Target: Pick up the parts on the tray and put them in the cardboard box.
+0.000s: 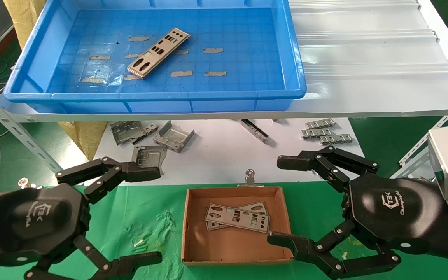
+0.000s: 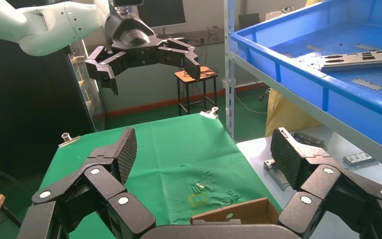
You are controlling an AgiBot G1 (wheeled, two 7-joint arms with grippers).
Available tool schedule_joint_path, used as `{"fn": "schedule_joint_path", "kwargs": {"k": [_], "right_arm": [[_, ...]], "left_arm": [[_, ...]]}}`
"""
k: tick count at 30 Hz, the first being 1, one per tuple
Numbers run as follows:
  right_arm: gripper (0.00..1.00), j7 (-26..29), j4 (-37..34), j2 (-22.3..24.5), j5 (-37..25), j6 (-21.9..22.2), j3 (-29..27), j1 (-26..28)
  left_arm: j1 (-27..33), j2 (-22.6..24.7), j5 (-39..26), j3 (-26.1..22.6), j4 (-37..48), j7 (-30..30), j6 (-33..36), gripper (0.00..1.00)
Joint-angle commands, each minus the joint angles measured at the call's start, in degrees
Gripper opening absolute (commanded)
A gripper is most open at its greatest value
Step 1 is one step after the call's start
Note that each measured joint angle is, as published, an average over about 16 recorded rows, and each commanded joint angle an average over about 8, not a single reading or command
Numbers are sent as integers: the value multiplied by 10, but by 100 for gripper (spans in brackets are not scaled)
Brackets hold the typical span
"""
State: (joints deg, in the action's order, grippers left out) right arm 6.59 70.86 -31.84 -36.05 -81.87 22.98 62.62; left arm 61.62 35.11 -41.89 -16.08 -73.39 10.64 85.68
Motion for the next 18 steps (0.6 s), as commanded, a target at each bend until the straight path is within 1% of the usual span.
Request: {"fn": "schedule_joint_path", "kwargs": {"k": [1, 18], "right_arm": [[100, 0, 0, 0, 0, 0, 0, 0], [100, 0, 0, 0, 0, 0, 0, 0]], "left_arm": [[0, 0, 0, 0, 0, 0, 0, 100], [0, 0, 0, 0, 0, 0, 0, 100]]}}
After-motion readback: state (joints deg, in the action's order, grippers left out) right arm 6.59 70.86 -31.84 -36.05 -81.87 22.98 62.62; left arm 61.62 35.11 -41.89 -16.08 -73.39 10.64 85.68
